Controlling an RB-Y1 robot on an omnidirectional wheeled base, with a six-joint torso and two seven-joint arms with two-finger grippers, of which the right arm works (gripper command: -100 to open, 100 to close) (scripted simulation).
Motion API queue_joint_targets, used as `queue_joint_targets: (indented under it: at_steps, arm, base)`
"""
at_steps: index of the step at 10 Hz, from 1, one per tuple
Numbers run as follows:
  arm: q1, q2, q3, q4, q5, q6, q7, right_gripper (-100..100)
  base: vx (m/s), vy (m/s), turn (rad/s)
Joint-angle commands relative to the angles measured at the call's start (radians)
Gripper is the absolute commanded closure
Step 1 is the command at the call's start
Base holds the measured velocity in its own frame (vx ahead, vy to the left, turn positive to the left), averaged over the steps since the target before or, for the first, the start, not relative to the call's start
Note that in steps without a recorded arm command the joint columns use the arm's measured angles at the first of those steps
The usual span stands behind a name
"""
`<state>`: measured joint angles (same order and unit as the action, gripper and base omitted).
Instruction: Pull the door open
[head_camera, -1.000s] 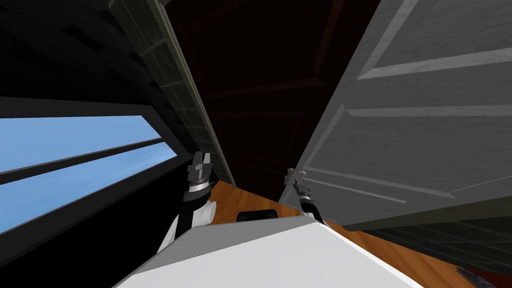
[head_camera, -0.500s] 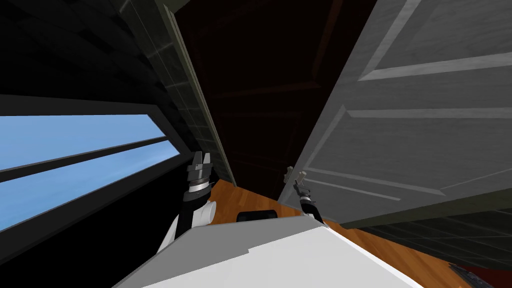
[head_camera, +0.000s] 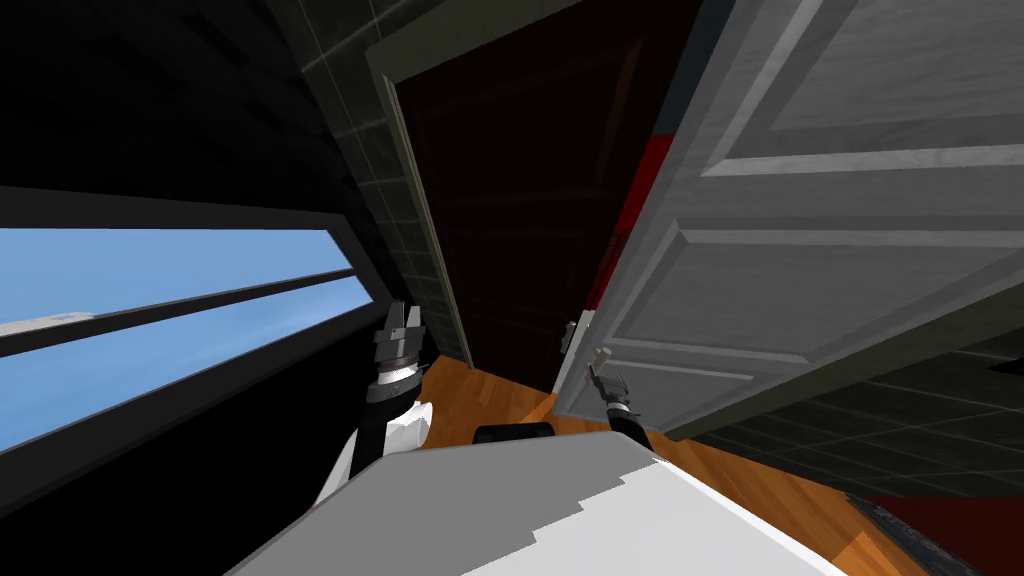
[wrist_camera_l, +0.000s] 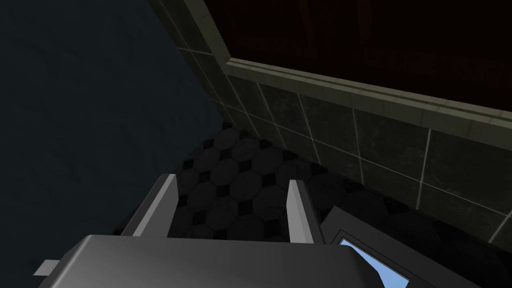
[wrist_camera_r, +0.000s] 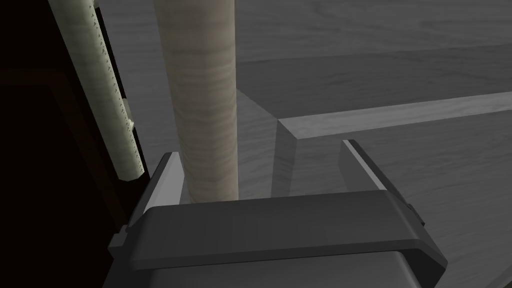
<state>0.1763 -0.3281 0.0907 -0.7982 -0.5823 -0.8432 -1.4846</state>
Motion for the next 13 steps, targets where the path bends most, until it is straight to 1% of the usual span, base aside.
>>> queue_joint_targets:
  at_steps: [1, 3, 7, 8, 13]
  arm:
    - [0.032, -0.021, -0.029, -0.011, -0.015, 0.026, 0.014, 100]
    - [0.037, -0.023, -0.032, -0.007, -0.017, 0.026, 0.014, 100]
    - [0.042, -0.025, -0.036, -0.004, -0.019, 0.026, 0.015, 100]
    - [0.047, -0.027, -0.04, -0.001, -0.021, 0.026, 0.015, 100]
    - [0.047, -0.027, -0.04, -0.001, -0.021, 0.026, 0.015, 100]
  base:
    - [-0.086, 0.018, -0.055]
    - [-0.07, 0.013, 0.013]
    - [-0.012, 0.0, 0.001]
    - [-0.033, 0.004, 0.008]
    - [-0.013, 0.002, -0.006]
